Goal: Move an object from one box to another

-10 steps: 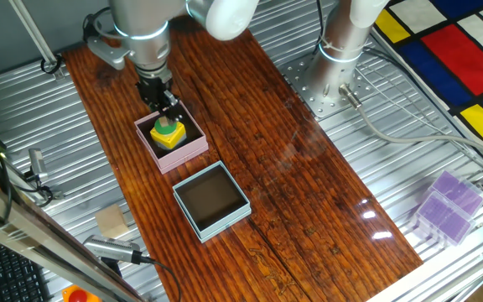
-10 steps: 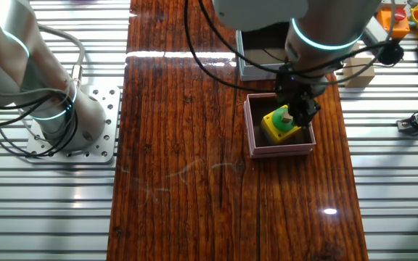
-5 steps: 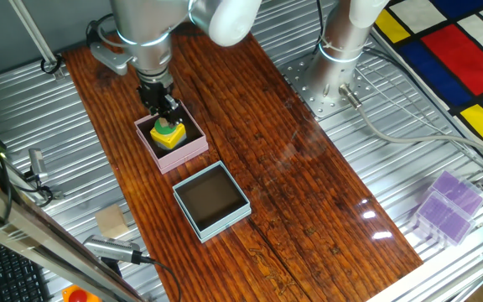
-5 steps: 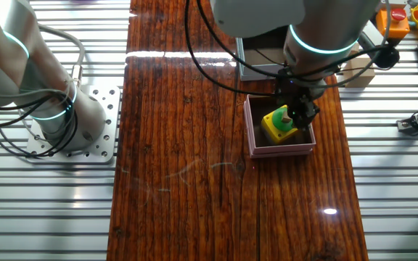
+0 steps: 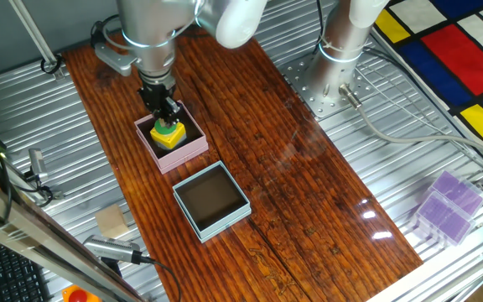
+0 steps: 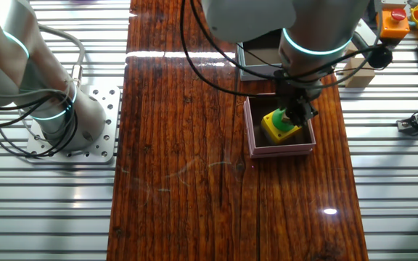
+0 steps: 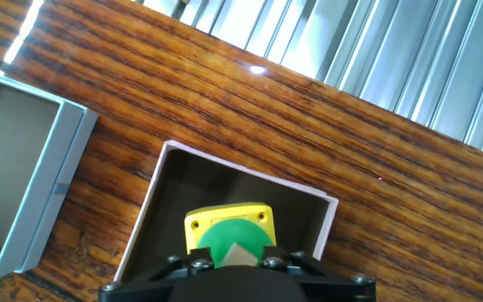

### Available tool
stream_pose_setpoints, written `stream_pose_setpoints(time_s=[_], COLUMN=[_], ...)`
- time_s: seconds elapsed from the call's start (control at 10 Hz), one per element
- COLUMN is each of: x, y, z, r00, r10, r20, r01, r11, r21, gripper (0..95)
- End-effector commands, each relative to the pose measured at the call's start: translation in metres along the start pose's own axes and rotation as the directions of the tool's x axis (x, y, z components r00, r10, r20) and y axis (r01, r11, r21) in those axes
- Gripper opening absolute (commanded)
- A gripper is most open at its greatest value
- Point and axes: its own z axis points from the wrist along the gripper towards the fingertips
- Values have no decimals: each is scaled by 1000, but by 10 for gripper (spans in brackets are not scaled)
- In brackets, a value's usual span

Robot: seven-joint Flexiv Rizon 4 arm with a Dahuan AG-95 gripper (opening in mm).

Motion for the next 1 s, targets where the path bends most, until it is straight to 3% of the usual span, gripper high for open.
stream_pose_setpoints(time_s=[0.1, 0.3, 0.5, 0.7, 0.8, 1.0], x=[-1, -1, -11, -22, -31, -41], y=[0, 0, 13, 35, 56, 88], z=[0, -4, -26, -44, -50, -47], r00=[1000, 1000, 997, 993, 989, 982], r10=[0, 15, 80, 115, 145, 188], r20=[1, 1, -8, -16, -21, -22], r01=[0, -15, -81, -115, -145, -188], r11=[1000, 1000, 997, 993, 989, 982], r21=[-1, -6, -16, -17, -17, -13], gripper=[0, 0, 0, 0, 0, 0])
